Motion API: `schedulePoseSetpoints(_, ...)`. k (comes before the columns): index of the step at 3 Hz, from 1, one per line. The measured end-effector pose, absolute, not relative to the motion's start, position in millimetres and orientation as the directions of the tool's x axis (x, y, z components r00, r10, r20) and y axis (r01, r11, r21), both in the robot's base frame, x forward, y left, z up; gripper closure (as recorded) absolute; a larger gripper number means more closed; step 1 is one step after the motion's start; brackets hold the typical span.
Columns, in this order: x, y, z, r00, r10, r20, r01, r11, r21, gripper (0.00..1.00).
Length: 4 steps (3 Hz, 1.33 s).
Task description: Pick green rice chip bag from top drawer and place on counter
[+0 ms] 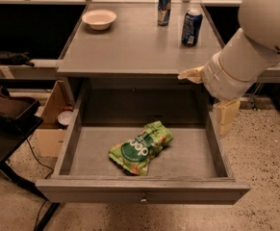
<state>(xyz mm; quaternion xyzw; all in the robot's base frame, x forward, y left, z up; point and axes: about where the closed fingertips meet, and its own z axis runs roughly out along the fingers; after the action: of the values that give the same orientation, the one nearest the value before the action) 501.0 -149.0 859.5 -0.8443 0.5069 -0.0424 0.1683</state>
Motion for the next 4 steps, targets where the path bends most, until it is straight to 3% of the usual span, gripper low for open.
schedulePoseSetpoints(2, 525, -92, 779, 0.663, -0.748, -0.001, -0.725, -0.642, -0.25, 0.0)
schedulePoseSetpoints(4, 542, -54, 683, 0.712, -0.702, 0.003, -0.696, -0.707, -0.127, 0.0)
